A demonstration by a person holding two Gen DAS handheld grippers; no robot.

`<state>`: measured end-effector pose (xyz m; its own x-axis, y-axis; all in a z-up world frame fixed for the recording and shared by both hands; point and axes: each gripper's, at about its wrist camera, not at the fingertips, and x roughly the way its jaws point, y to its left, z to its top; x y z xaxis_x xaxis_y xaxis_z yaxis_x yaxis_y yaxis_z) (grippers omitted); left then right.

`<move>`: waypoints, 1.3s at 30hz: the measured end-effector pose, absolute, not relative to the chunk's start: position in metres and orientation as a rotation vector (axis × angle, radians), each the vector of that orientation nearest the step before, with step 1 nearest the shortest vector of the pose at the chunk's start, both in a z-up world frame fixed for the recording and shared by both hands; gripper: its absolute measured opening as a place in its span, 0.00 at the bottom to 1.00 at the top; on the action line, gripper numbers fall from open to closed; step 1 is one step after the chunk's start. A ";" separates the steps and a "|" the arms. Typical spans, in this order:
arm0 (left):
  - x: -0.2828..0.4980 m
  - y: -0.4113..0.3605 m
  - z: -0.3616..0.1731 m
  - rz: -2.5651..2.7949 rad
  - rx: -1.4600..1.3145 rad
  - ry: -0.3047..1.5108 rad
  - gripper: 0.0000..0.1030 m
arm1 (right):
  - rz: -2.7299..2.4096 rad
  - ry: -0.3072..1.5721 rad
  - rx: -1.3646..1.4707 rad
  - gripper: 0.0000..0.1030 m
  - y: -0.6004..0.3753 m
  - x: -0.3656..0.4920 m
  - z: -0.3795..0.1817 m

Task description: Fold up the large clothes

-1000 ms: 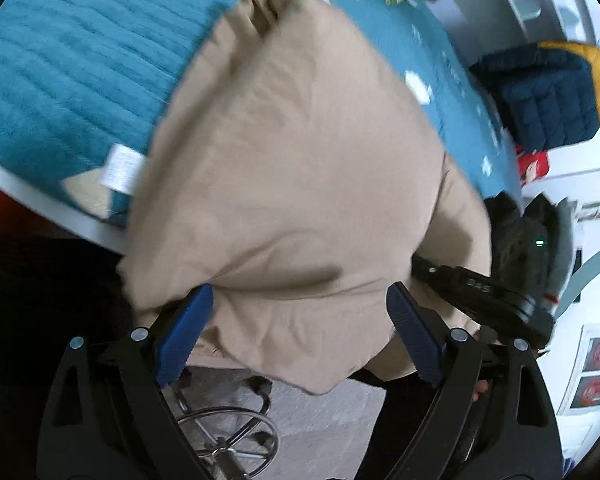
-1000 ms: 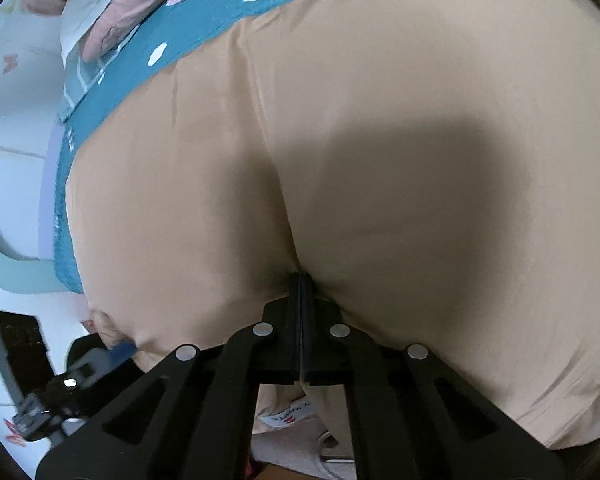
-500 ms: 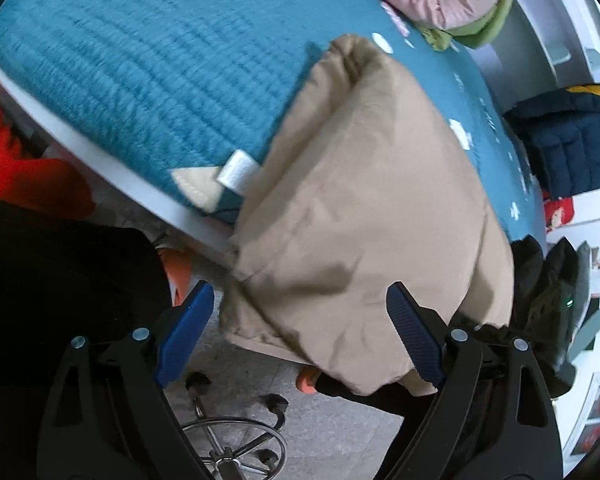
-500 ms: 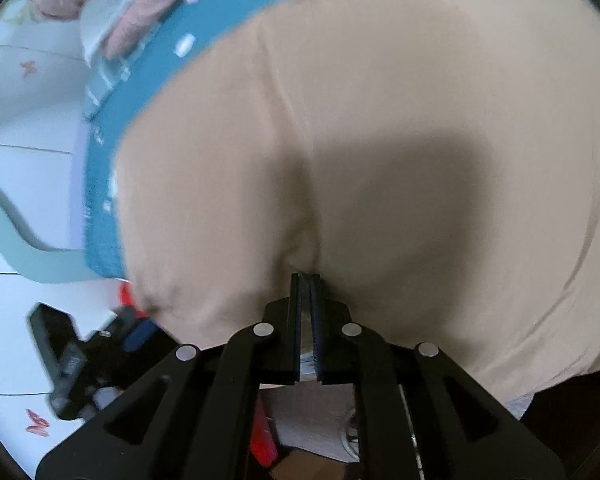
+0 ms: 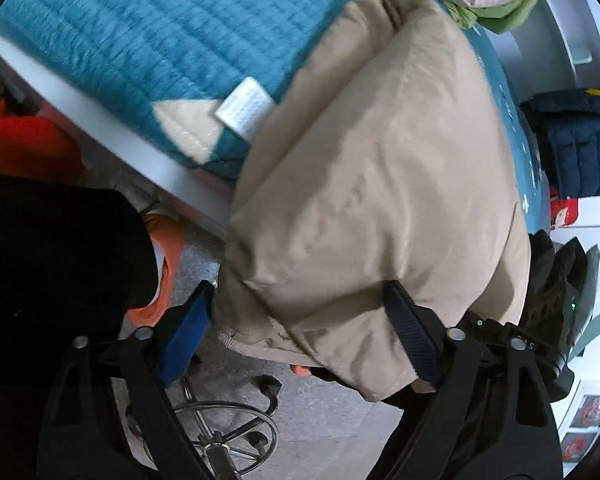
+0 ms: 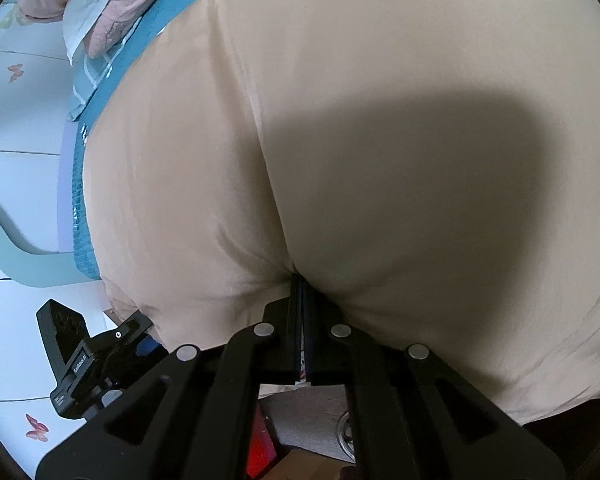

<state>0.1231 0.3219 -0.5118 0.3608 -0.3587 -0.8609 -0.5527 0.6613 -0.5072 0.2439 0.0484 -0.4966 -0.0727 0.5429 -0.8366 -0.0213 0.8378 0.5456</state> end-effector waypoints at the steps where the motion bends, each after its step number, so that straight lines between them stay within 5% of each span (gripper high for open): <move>1: 0.122 0.322 -0.508 0.139 -0.899 1.226 0.72 | 0.492 1.586 0.424 0.00 0.047 0.243 -0.496; 3: 0.122 0.322 -0.502 0.123 -0.905 1.198 0.65 | 0.504 1.575 0.419 0.03 0.045 0.241 -0.494; 8: 0.120 0.320 -0.480 0.069 -0.842 1.164 0.28 | 0.558 1.486 0.301 0.08 0.058 0.228 -0.475; 11: 0.116 0.321 -0.466 0.045 -0.853 1.125 0.22 | 0.585 1.408 0.242 0.13 0.064 0.216 -0.460; 24: 0.122 0.311 -0.403 -0.099 -0.849 1.017 0.21 | 0.928 0.960 -0.103 0.49 0.142 0.123 -0.382; 39: 0.135 0.303 -0.389 -0.143 -0.845 1.013 0.20 | 0.871 0.889 -0.227 0.52 0.195 0.135 -0.405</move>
